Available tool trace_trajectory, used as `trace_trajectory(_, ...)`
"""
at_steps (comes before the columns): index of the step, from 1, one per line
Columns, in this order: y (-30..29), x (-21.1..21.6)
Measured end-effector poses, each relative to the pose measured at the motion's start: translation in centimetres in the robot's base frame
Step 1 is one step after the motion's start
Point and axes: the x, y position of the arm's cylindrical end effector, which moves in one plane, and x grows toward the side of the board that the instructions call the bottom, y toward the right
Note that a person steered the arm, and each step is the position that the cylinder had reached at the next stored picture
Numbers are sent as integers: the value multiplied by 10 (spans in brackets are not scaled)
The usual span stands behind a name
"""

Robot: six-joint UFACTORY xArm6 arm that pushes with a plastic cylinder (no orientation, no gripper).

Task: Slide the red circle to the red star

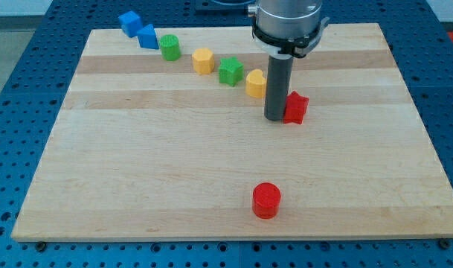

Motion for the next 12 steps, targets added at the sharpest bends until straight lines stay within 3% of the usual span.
trace_trajectory(2, 2, 3)
trace_trajectory(3, -42, 84)
trace_trajectory(4, -126, 142)
trace_trajectory(5, -177, 145)
trace_trajectory(6, -107, 182)
trace_trajectory(7, -41, 184)
trace_trajectory(9, 20, 135)
trace_trajectory(10, 24, 104)
trace_trajectory(12, -44, 140)
